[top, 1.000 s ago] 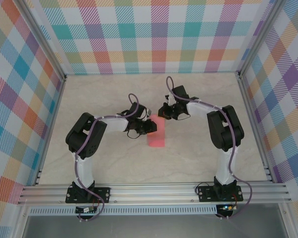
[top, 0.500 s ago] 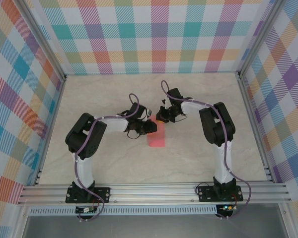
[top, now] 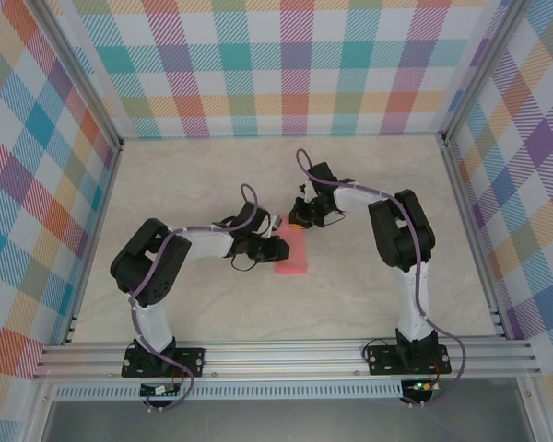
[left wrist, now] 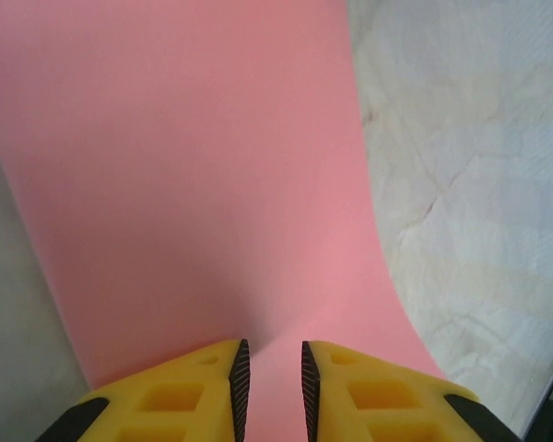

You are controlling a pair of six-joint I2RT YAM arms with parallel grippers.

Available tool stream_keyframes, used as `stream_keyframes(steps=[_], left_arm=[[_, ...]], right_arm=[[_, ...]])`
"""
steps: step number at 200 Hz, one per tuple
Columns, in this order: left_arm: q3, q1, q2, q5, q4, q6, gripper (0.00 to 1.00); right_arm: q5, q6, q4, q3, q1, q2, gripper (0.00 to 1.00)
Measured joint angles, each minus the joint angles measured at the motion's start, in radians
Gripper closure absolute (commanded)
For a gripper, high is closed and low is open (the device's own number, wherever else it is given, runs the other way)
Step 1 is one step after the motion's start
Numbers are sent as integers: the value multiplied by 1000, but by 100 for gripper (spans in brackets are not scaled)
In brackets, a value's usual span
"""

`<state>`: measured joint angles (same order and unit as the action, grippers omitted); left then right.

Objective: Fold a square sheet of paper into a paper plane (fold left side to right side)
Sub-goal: First fold the square sheet of paper in half at the center of the table, then hold the square sheet of paper at the center of the table.

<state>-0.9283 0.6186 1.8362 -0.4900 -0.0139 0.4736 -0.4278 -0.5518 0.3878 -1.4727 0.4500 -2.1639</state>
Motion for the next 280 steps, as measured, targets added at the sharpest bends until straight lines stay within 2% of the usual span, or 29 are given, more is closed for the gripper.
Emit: stream_keyframes(steps=[88,119,140,166,199,237,280], left_arm=[[211,73,-191,-17,16,60,74],[198,58,-306,-18,72,74,71],[124,22,-344,-29,91,80,71],[1,-28,-287,-42,90,72,72],[-106,-41,-100,-60,65,56,75],[-124,-40,47,-64,62,53,76],[-124,-40,91,-63,53,55,77]], right_arm=[[0,14,7,-4,3,-1,94],[1,18,12,-8,4,-2,94],[1,19,19,-14,4,-5,94],[2,23,33,-24,4,-9,94],[5,34,43,-32,6,-13,94],[4,37,49,-37,10,-15,93],[8,44,60,-49,10,-17,90]])
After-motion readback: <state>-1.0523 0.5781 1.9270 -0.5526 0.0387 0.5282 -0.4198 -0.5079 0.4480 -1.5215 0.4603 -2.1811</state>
